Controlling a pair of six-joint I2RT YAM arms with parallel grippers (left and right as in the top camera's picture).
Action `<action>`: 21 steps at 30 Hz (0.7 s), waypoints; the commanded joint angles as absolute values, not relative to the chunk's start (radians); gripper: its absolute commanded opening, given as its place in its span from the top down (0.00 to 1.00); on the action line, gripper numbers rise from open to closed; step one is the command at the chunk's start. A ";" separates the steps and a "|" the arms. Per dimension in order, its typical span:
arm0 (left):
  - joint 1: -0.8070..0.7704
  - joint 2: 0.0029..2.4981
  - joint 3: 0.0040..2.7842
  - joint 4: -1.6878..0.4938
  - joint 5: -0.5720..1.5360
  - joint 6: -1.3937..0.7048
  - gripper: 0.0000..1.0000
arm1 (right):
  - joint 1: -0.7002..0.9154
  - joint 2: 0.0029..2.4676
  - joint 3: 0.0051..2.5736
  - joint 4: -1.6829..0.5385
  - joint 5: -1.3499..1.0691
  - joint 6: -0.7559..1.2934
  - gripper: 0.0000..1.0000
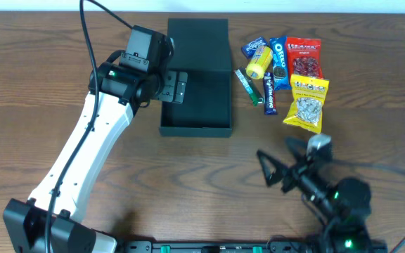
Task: Pack container
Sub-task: 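Lift the left gripper away and raise the right arm, then reach the right gripper to the blue Oreo pack and grasp it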
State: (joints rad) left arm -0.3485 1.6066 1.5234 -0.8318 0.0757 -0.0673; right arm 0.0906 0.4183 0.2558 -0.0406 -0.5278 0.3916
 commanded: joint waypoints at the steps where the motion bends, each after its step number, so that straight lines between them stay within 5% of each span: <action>1: -0.346 1.603 1.533 -0.806 0.075 0.009 0.05 | -0.012 0.606 0.422 -0.027 -0.565 0.236 0.01; 10: -0.340 1.618 1.533 -0.698 0.068 0.067 0.04 | -0.189 1.285 0.971 -0.071 -0.766 0.046 0.01; 18: -0.329 1.631 1.533 -0.700 0.072 -0.016 0.04 | -0.184 1.510 1.093 0.289 -0.830 0.061 0.01; 21: -0.328 1.631 1.533 -0.698 0.071 -0.023 0.05 | -0.170 1.581 1.177 0.223 -0.810 0.081 0.01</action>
